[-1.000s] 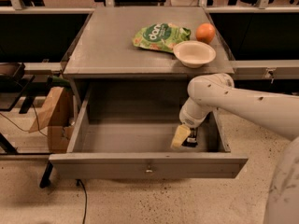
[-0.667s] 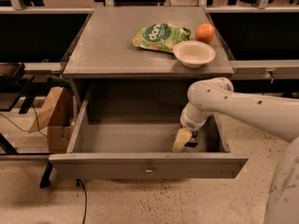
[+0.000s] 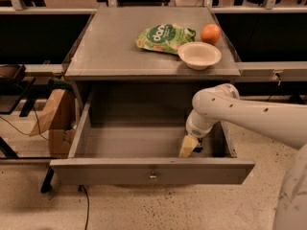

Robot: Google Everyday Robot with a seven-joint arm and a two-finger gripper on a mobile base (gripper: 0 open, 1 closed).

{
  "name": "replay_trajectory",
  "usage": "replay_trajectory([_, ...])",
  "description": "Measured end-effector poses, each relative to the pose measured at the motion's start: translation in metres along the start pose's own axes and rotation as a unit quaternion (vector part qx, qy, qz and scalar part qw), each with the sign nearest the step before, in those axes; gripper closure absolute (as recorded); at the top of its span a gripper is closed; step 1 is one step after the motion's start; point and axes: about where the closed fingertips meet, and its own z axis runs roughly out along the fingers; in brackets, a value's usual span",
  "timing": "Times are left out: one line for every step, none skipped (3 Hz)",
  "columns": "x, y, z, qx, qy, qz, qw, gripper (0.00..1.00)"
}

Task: Pick rxbar chocolate from top drawer and place on counter

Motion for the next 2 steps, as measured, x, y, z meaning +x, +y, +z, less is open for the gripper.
replay_trajectory([0.002,-0.0018,0.0018,-0.002,0.004,-0.013,0.9999,0.18])
replay_trajectory([0.0035,-0.0036,0.0008,-0.009,0.007,-0.016,0.9998,0.41])
